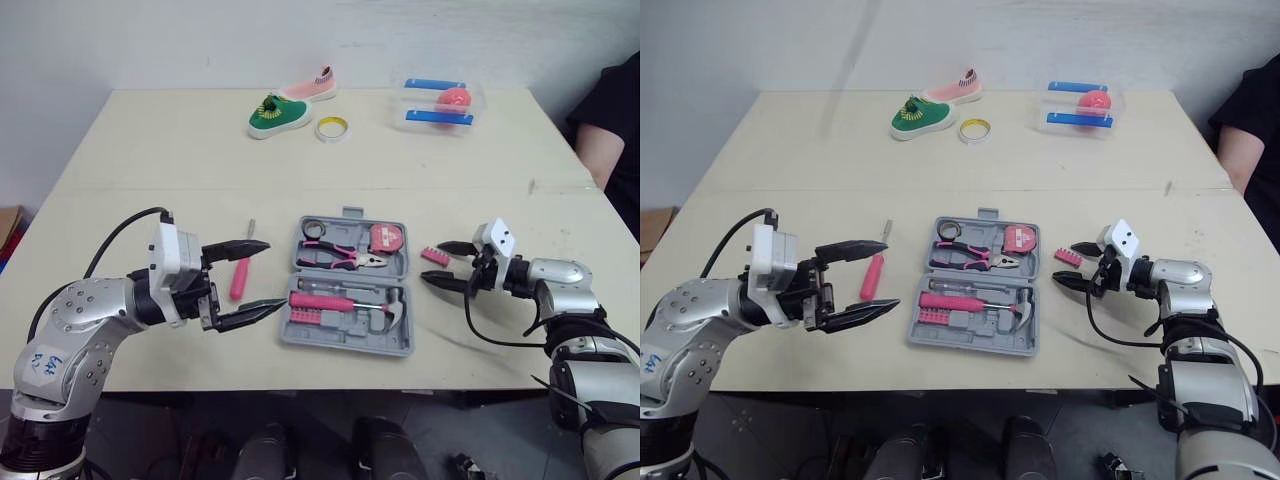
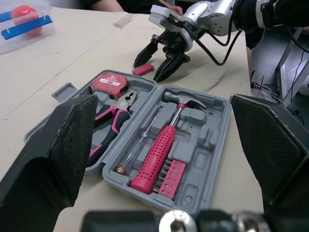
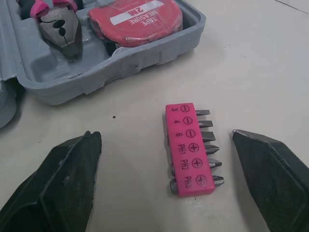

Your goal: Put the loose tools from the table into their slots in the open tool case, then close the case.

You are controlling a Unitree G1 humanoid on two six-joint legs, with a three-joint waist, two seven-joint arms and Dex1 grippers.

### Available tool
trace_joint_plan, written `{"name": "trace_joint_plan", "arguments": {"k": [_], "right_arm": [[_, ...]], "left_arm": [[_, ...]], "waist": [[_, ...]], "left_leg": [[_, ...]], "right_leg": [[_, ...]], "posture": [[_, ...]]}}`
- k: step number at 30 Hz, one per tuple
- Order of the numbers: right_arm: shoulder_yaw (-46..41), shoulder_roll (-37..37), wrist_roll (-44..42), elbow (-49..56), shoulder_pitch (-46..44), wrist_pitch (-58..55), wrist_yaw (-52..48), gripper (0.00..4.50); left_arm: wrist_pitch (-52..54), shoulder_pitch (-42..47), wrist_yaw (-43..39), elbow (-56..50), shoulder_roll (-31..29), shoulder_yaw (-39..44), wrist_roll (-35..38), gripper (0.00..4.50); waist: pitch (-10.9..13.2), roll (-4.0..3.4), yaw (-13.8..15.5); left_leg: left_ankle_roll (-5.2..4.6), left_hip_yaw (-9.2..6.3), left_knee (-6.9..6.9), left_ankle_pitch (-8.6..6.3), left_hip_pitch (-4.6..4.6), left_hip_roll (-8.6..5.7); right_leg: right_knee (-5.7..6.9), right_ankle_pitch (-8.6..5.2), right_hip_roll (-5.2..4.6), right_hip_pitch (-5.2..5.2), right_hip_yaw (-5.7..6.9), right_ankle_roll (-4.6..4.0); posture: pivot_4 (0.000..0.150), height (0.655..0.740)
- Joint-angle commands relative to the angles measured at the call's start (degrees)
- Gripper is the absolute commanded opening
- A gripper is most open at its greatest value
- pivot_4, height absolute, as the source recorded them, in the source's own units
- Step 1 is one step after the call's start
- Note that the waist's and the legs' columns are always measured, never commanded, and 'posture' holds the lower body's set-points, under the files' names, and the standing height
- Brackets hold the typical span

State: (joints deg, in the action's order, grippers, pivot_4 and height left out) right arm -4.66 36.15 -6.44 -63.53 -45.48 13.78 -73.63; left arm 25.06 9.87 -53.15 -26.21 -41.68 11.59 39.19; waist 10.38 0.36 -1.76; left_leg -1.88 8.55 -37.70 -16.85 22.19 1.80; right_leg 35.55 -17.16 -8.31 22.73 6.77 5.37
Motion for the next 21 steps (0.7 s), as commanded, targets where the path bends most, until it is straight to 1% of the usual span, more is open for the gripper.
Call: {"name": "trace_joint_plan", "arguments": {"k": [1, 4, 6, 7, 11, 12, 13, 15, 17, 21], "right_arm": [[0.43, 1.08, 1.06, -0.98, -0.35, -0.62, 0.22, 4.5], [0.06, 1.53, 1.23, -2.07, -0.39, -1.07, 0.43, 4.5], [-0.12, 1.75, 1.32, -2.69, -0.36, -0.99, 0.29, 4.0], [-0.15, 1.8, 1.35, -2.93, -0.41, -1.07, 0.23, 3.66], [-0.58, 2.06, 1.06, -3.83, -0.51, -1.05, 0.54, 1.68], [-0.62, 2.1, 1.04, -4.0, -0.51, -1.26, 0.55, 1.32], [-0.71, 2.17, 1.02, -4.19, -0.39, -1.17, 0.63, 0.87], [-0.8, 2.14, 1.06, -4.28, -0.31, -0.93, 0.83, 0.87], [-1.35, 1.87, 0.58, -4.14, -0.25, -0.28, 0.98, 0.77], [-2.17, 1.65, -0.27, -3.55, -0.04, 1.13, 0.77, 0.77]], "left_arm": [[-0.08, -0.57, 0.0, -1.74, -0.46, 0.71, 0.61, 4.43], [-0.05, -0.59, 0.06, -1.99, -0.27, 0.25, 0.57, 4.43], [0.01, -0.6, -0.15, -2.05, -0.32, 0.11, 0.65, 4.5], [0.02, -0.61, -0.28, -2.05, -0.39, 0.07, 0.66, 4.5], [0.35, -0.03, -0.61, -1.74, -0.64, 0.14, 0.88, 4.5], [0.42, 0.14, -0.82, -1.6, -0.74, 0.14, 0.95, 4.5], [0.52, 0.32, -1.03, -1.52, -0.83, 0.03, 0.98, 4.5], [0.65, 0.58, -1.29, -1.31, -0.89, 0.01, 1.05, 4.5], [0.67, 1.01, -1.42, -1.06, -0.84, -0.21, 0.9, 4.5], [0.99, 1.69, -1.43, -0.93, -0.59, -0.34, 0.9, 4.5]], "waist": [[0.0, 0.0, 0.0], [0.0, 0.0, 0.02], [0.0, 0.0, 0.07], [0.0, 0.0, 0.11], [0.0, 0.0, 0.02], [0.0, 0.0, 0.01], [0.0, 0.0, 0.0], [0.0, 0.0, 0.0], [0.0, 0.0, 0.02], [0.0, 0.0, 0.01]], "left_leg": [[0.0, 0.0, 0.0, 0.0, 0.0, 0.0], [0.0, 0.0, -0.02, 0.0, 0.0, 0.0], [0.0, -0.01, -0.03, 0.0, -0.01, 0.0], [0.0, -0.03, -0.03, 0.0, -0.01, -0.01], [0.0, -0.05, -0.02, -0.01, 0.0, -0.01], [0.0, -0.05, -0.02, -0.01, 0.0, 0.0], [0.0, -0.05, -0.02, -0.01, -0.01, 0.0], [0.01, -0.05, -0.03, 0.0, -0.01, 0.0], [0.0, -0.05, -0.04, 0.0, -0.02, 0.0], [0.0, -0.06, -0.05, -0.01, -0.02, 0.0]], "right_leg": [[0.0, 0.0, 0.0, 0.0, 0.0, 0.0], [0.0, 0.0, -0.01, -0.01, 0.0, 0.0], [0.01, 0.0, -0.01, -0.03, 0.01, 0.0], [0.0, 0.0, -0.01, -0.04, 0.02, 0.0], [-0.02, 0.0, -0.02, -0.05, 0.04, 0.0], [-0.02, 0.0, -0.01, -0.05, 0.04, 0.0], [-0.01, 0.0, -0.01, -0.05, 0.04, 0.0], [0.0, 0.0, -0.01, -0.05, 0.04, 0.0], [-0.01, 0.0, -0.01, -0.08, 0.04, 0.0], [-0.01, 0.0, -0.01, -0.08, 0.04, 0.0]], "posture": [[0.15, 0.74], [0.15, 0.74], [0.15, 0.74], [0.15, 0.74], [0.15, 0.74], [0.15, 0.74], [0.15, 0.74], [0.15, 0.74], [0.15, 0.74], [0.15, 0.74]]}}
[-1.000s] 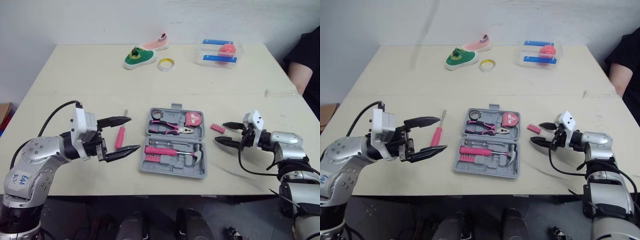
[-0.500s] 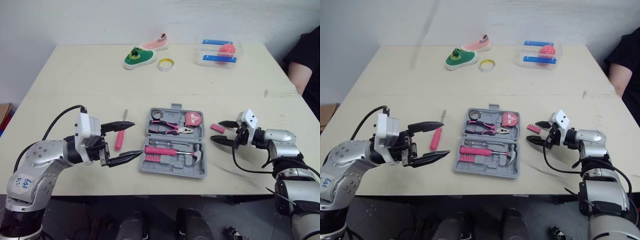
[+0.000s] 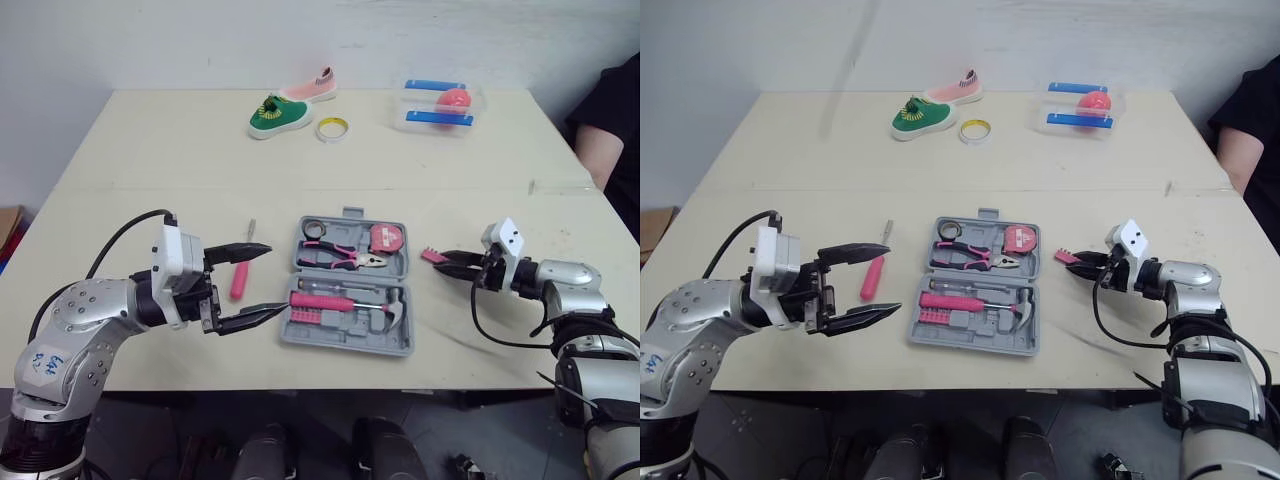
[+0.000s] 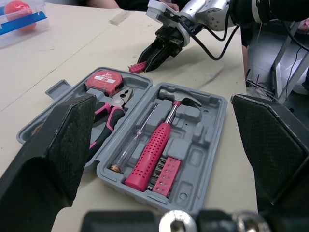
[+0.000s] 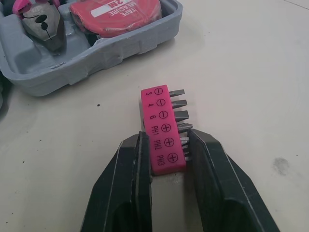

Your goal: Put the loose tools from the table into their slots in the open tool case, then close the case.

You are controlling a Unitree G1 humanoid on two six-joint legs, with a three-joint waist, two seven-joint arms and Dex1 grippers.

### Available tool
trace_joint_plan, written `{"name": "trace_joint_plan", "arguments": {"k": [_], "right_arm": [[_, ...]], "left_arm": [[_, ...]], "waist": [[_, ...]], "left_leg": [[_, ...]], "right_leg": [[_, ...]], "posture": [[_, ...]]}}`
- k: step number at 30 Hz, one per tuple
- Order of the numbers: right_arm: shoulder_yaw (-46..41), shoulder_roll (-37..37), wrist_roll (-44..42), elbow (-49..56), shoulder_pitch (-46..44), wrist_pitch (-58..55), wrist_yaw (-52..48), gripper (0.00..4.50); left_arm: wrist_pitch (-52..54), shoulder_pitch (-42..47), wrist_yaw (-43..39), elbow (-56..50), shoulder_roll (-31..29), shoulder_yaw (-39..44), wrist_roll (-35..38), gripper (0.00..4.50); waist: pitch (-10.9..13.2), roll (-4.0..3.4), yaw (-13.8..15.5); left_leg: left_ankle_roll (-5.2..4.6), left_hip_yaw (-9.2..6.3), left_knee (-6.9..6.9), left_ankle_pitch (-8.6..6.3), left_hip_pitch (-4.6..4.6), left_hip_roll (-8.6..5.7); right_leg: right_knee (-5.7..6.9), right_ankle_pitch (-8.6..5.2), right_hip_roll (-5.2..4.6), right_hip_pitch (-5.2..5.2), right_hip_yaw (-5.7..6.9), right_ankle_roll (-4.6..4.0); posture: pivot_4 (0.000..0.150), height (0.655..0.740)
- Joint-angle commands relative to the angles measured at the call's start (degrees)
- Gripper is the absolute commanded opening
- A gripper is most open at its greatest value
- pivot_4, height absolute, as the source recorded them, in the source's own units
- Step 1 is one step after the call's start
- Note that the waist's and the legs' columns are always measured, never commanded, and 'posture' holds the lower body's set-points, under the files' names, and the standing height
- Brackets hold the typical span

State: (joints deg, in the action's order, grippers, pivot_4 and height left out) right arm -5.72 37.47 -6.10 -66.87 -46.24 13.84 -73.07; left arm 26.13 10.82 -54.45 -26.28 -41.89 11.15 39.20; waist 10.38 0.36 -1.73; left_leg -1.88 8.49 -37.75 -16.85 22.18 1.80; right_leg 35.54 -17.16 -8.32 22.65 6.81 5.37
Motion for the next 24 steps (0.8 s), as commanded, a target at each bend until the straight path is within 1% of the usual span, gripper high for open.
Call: {"name": "trace_joint_plan", "arguments": {"k": [1, 4, 6, 7, 9, 11, 12, 14, 17, 21, 24], "right_arm": [[-1.28, 0.34, -0.78, 0.08, 0.82, 1.57, 0.22, 0.77], [-2.5, 1.12, -3.22, 5.67, 0.37, 0.94, -1.84, 0.77], [-3.28, 1.68, -5.24, 10.35, -0.04, -3.25, -3.28, 0.77], [-3.07, 2.2, -6.25, 13.9, 0.25, -7.19, -4.64, 0.77], [-2.21, 3.4, -8.06, 22.95, 1.91, -14.39, -6.41, 0.77], [0.0, 6.38, -11.47, 39.31, 5.67, -28.34, -7.9, 0.77], [1.53, 8.48, -13.15, 48.67, 7.64, -37.3, -7.21, 0.77], [3.85, 12.18, -16.99, 63.93, 10.77, -51.59, -5.4, 0.77], [6.07, 15.0, -22.55, 79.65, 13.22, -65.3, -2.46, 0.77], [11.25, 15.91, -24.83, 92.75, 13.24, -75.37, 2.85, 0.77], [15.36, 15.25, -24.1, 97.7, 11.37, -82.17, 9.18, 0.77]], "left_arm": [[-0.03, 0.86, -0.16, -0.88, -0.32, 0.07, 0.85, 4.5], [-0.41, 1.34, -0.26, -0.57, -0.19, 0.15, 0.57, 4.5], [-1.03, 1.53, -0.82, -0.14, -0.4, 0.08, 0.05, 4.5], [-1.38, 1.51, -1.37, 0.12, -0.64, -0.02, -0.27, 4.5], [-3.31, 1.54, -2.62, 0.95, -0.97, -0.36, -1.89, 4.5], [-4.52, 1.06, -4.24, 1.69, -1.43, -0.45, -2.64, 4.5], [-4.87, 0.54, -5.46, 2.11, -1.97, -0.67, -2.86, 4.5], [-6.28, 0.03, -6.98, 3.13, -2.4, -1.14, -3.65, 4.5], [-8.63, 0.15, -8.25, 4.54, -2.31, -1.75, -5.07, 4.5], [-10.69, 0.44, -9.61, 5.71, -1.75, -3.6, -6.57, 4.5], [-11.24, 0.4, -9.76, 5.72, -1.14, -4.69, -6.92, 4.5]], "waist": [[0.0, 0.0, -0.02], [0.01, -0.01, 0.02], [0.05, -0.08, 0.01], [0.06, -0.1, 0.01], [0.11, -0.18, 0.01], [0.12, -0.2, 0.09], [0.15, -0.24, 0.16], [0.16, -0.27, 0.26], [0.18, -0.28, 0.19], [0.2, -0.24, 0.29], [0.2, -0.23, 0.31]], "left_leg": [[0.0, 0.0, 0.0, 0.0, 0.0, 0.0], [0.0, 0.0, 0.0, 0.0, 0.01, 0.0], [0.0, 0.0, 0.0, 0.0, 0.03, -0.01], [0.0, 0.0, 0.0, 0.0, 0.03, 0.0], [0.0, -0.01, 0.02, 0.0, 0.02, 0.02], [0.02, -0.01, 0.06, -0.01, 0.03, 0.03], [0.02, -0.02, 0.1, -0.01, 0.04, 0.04], [0.04, -0.07, 0.16, -0.03, 0.12, 0.05], [0.04, -0.1, 0.17, -0.09, 0.17, 0.06], [0.3, -0.1, 0.16, -0.37, 0.16, 0.02], [0.32, -0.09, 0.2, -0.38, 0.23, 0.02]], "right_leg": [[0.0, 0.0, 0.0, 0.0, 0.0, 0.0], [-0.01, 0.0, 0.0, 0.0, 0.01, 0.0], [0.0, 0.0, 0.0, 0.02, 0.01, 0.0], [0.0, 0.0, -0.01, 0.02, 0.0, 0.0], [0.0, 0.0, 0.0, 0.04, 0.0, 0.0], [-0.01, -0.01, 0.0, 0.06, 0.02, -0.02], [-0.02, -0.02, 0.0, 0.08, 0.03, -0.04], [-0.02, -0.05, -0.04, 0.18, 0.07, -0.08], [-0.08, -0.05, -0.08, 0.24, 0.11, -0.09], [-0.05, -0.04, -0.15, 0.24, 0.1, -0.08], [-0.07, -0.04, -0.16, 0.37, 0.07, -0.08]], "posture": [[0.15, 0.74], [0.15, 0.74], [0.15, 0.74], [0.15, 0.74], [0.15, 0.74], [0.15, 0.74], [0.15, 0.74], [0.15, 0.74], [0.15, 0.74], [0.15, 0.74], [0.15, 0.74]]}}
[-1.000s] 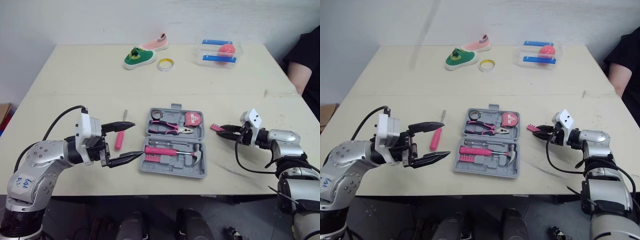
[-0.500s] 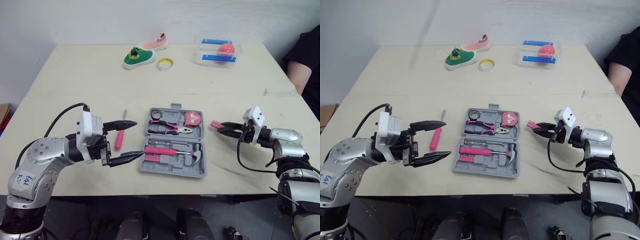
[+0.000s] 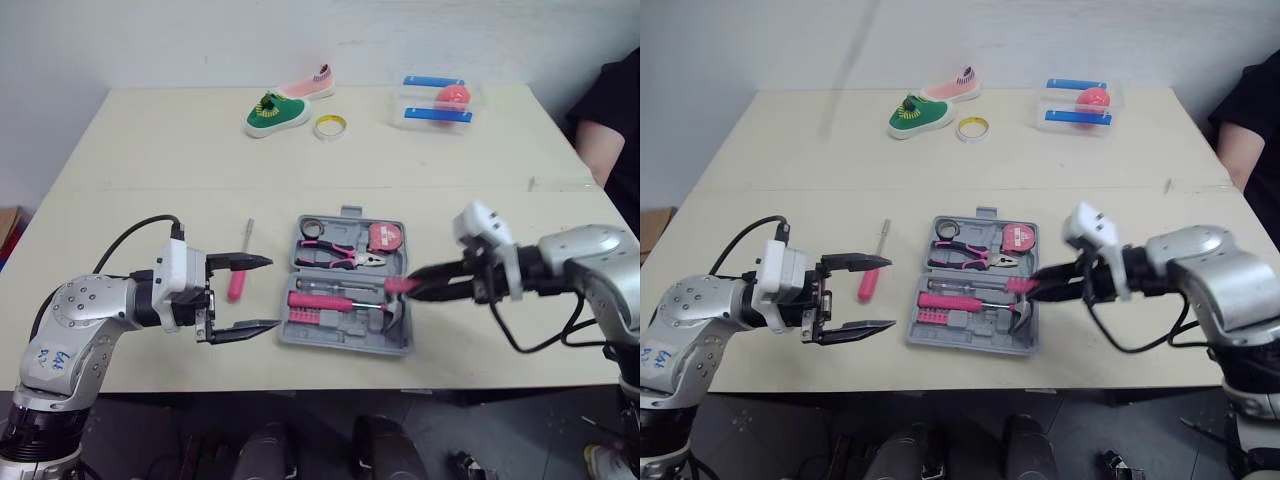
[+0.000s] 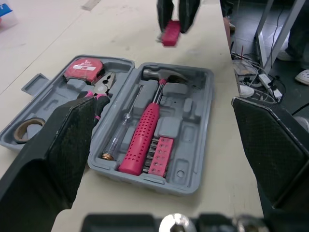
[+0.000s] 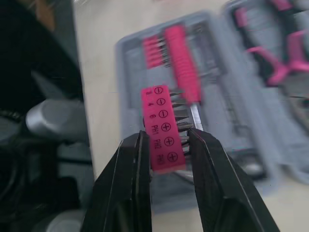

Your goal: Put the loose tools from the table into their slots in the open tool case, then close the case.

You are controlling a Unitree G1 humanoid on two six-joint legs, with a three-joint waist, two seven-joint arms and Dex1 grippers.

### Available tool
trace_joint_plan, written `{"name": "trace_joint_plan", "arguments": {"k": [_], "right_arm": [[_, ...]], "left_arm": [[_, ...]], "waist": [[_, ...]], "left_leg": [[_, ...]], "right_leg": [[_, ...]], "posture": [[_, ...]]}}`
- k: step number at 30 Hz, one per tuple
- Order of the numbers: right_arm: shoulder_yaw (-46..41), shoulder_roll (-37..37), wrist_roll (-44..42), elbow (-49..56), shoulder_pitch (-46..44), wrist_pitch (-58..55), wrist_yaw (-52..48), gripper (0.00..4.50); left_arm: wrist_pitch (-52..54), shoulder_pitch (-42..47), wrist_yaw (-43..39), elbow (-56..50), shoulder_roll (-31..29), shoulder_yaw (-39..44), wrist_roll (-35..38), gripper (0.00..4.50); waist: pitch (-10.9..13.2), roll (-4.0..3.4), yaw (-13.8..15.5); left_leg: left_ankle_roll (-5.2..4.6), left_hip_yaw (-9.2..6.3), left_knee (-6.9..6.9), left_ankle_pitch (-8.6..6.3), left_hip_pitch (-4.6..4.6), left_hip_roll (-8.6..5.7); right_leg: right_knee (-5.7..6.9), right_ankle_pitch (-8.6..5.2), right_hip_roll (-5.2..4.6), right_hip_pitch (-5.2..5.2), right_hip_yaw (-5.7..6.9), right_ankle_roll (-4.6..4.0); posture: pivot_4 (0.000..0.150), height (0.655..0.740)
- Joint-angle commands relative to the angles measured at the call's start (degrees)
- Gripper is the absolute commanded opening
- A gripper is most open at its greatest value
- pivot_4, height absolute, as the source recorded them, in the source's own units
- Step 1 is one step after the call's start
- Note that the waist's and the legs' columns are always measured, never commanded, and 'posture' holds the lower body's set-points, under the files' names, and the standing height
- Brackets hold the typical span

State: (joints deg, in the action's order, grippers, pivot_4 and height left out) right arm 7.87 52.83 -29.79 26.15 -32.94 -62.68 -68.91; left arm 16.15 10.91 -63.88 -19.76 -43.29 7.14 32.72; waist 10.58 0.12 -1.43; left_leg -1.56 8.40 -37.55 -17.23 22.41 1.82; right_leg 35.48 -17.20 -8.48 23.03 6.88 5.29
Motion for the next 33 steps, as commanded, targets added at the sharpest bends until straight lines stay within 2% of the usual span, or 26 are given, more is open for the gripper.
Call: {"name": "trace_joint_plan", "arguments": {"k": [1, 6, 13, 19, 33], "right_arm": [[3.22, -0.5, -0.29, 5.73, -2.63, -6.91, 6.39, 0.77], [8.24, -5.74, 0.07, 6.1, -6.93, -11.93, 13.46, 0.77], [12.8, -5.51, -0.86, 4.61, -9.13, -14.09, 14.71, 0.77], [17.52, -4.81, 2.92, 2.99, -9.89, -10.13, 16.53, 0.77], [20.72, -7.89, 4.95, -1.06, -12.14, -7.68, 17.81, 0.77]], "left_arm": [[-1.33, 0.38, -0.34, -0.8, 0.34, -0.89, -0.54, 4.5], [-1.74, -0.09, 0.0, -0.81, 0.53, -1.56, -1.18, 4.5], [-1.7, -1.99, 0.56, -1.7, 0.66, -1.45, -1.44, 4.5], [-1.57, -3.51, 1.28, -2.86, 0.49, -0.83, -1.06, 4.5], [-2.03, -5.41, 2.22, -3.6, 0.67, -0.63, -1.27, 4.5]], "waist": [[0.0, 0.01, 0.0], [0.0, 0.01, -0.25], [0.0, 0.02, -0.05], [-0.01, 0.03, -0.11], [-0.02, 0.05, -0.17]], "left_leg": [[0.0, 0.01, 0.0, 0.0, 0.08, -0.01], [-0.33, 0.05, -0.17, 0.25, 0.67, -0.04], [-0.46, 0.04, -0.34, 0.25, 0.73, -0.06], [-0.5, 0.04, -0.41, 0.22, 0.74, -0.05], [-0.5, 0.05, -0.42, 0.23, 0.74, -0.04]], "right_leg": [[0.0, 0.0, -0.01, 0.08, 0.0, 0.0], [0.15, 0.01, 0.04, 0.65, 0.02, 0.01], [0.18, 0.04, 0.04, 0.63, 0.06, 0.06], [0.19, 0.07, 0.03, 0.61, 0.04, 0.11], [0.21, 0.07, 0.06, 0.62, 0.1, 0.11]], "posture": [[0.15, 0.74], [0.15, 0.74], [0.15, 0.74], [0.15, 0.74], [0.15, 0.74]]}}
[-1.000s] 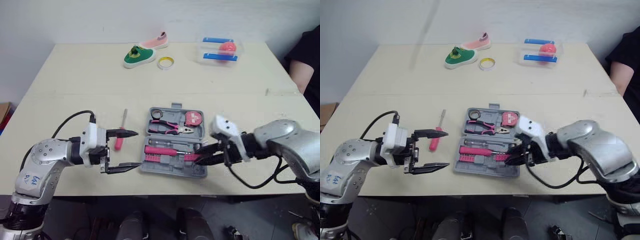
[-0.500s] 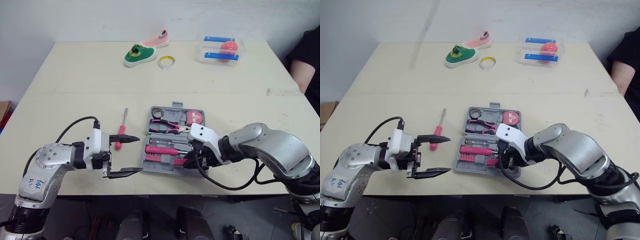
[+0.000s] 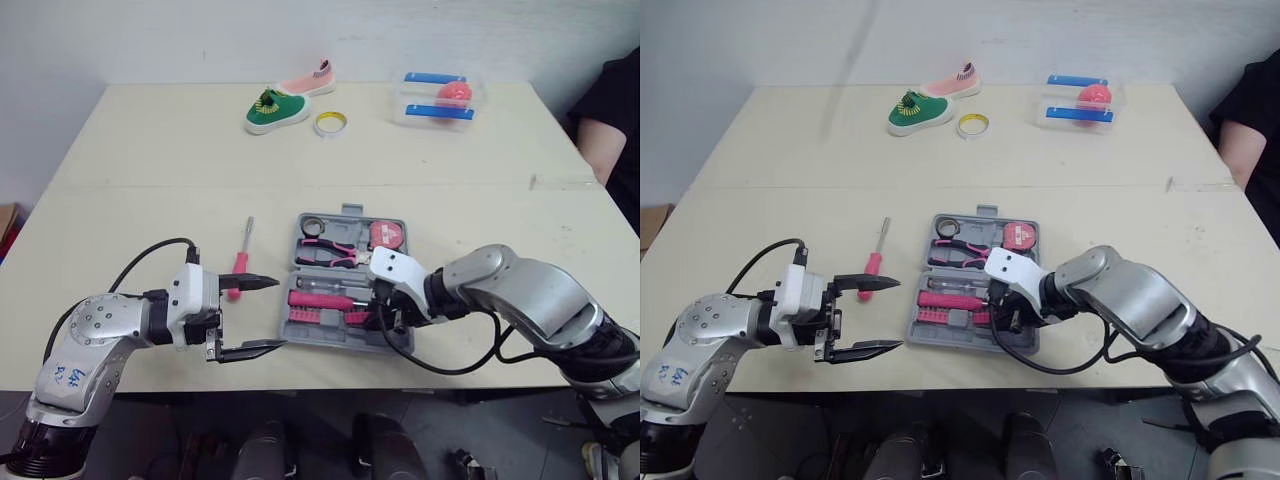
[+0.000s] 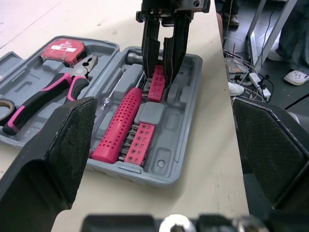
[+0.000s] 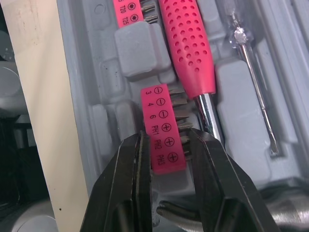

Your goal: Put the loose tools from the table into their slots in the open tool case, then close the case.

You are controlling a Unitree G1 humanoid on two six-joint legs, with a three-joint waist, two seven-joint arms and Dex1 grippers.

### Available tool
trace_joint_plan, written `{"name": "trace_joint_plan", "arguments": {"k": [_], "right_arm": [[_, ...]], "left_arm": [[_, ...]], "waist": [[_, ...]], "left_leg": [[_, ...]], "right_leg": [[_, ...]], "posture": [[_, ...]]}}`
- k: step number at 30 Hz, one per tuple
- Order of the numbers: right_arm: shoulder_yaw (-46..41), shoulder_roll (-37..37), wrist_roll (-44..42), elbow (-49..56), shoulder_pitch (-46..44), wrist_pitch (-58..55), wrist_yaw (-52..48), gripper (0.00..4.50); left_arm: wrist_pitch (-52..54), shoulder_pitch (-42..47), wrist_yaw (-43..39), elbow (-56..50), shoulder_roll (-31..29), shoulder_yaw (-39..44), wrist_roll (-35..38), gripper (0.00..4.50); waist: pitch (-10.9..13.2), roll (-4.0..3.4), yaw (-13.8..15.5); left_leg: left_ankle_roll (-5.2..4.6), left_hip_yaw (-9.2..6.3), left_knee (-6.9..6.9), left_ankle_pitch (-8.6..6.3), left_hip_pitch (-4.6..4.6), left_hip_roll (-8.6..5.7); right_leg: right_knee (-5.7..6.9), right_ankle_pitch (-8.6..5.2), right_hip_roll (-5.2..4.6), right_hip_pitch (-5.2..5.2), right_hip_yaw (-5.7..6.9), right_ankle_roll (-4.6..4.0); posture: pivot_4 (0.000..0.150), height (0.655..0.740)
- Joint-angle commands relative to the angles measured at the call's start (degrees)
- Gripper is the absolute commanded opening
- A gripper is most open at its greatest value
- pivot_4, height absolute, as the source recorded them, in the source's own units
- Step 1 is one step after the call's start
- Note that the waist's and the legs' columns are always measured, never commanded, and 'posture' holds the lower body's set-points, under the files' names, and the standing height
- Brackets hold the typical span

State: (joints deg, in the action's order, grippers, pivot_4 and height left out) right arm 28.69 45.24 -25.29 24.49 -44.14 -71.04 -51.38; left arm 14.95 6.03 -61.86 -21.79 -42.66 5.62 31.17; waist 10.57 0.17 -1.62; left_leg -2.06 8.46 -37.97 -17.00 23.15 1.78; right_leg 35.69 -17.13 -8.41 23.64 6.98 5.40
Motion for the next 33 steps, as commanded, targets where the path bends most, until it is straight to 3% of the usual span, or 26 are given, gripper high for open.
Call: {"name": "trace_joint_plan", "arguments": {"k": [1, 33], "right_arm": [[-0.04, -0.58, 0.28, 0.91, -1.0, 0.5, 0.26, 0.77], [-1.97, -6.83, -3.21, 1.78, -0.44, -3.6, 4.1, 0.77]], "left_arm": [[-0.89, -0.71, 0.26, -1.61, 0.07, 0.87, 0.25, 4.5], [0.26, -2.16, 2.43, -2.74, -0.24, 1.33, 0.75, 4.5]], "waist": [[0.0, 0.0, 0.01], [-0.01, 0.02, -0.01]], "left_leg": [[0.0, 0.0, 0.0, 0.0, 0.0, 0.0], [0.01, -0.01, 0.0, 0.0, 0.0, 0.0]], "right_leg": [[0.0, 0.0, 0.0, 0.0, 0.02, 0.0], [0.04, 0.0, -0.01, 0.0, 0.42, -0.01]], "posture": [[0.15, 0.74], [0.15, 0.74]]}}
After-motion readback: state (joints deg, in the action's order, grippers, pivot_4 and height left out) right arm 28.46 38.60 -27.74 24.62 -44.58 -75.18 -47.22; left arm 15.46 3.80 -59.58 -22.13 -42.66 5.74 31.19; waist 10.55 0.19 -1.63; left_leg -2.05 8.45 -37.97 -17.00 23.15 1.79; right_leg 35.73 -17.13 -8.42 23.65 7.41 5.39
